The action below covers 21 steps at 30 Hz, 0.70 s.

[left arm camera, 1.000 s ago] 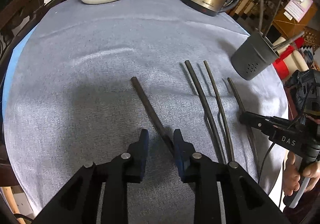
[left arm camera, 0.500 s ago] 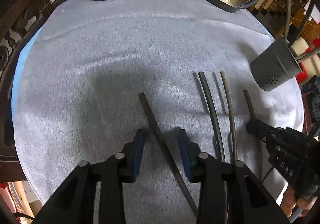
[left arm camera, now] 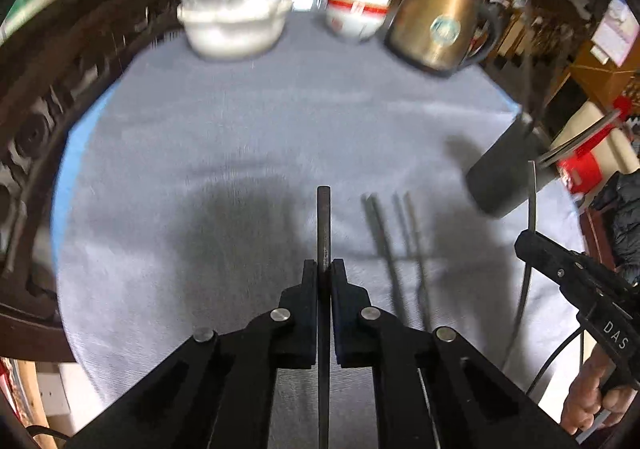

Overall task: Organize utensils
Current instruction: 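Lift the pinched chopstick upright with the left gripper, then carry the chopstick to the grey holder and lower it inside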

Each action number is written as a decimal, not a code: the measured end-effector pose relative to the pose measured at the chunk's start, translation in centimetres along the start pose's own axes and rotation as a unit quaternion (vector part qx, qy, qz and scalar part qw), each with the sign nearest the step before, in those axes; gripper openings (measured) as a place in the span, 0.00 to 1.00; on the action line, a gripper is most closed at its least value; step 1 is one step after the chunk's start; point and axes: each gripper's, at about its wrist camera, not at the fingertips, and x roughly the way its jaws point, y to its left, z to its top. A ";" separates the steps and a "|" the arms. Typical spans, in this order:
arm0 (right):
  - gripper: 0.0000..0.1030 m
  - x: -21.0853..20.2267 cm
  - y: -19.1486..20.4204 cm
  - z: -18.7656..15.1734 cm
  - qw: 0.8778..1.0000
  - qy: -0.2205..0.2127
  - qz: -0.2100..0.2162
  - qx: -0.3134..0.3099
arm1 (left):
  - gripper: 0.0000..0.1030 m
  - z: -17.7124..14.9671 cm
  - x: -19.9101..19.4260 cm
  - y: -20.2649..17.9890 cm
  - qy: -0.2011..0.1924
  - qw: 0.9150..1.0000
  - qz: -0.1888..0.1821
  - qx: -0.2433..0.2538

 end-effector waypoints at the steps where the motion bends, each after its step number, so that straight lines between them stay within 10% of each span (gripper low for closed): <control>1: 0.06 -0.9 0.2 0.2 1.000 -0.016 0.009 -0.002 | 0.06 0.1 -0.9 -0.2 -0.011 1.000 -0.002 0.005; 21: 0.06 -12.7 -0.3 1.7 0.976 -0.213 0.040 -0.009 | 0.06 1.8 -13.0 -4.4 -0.173 0.982 -0.037 0.069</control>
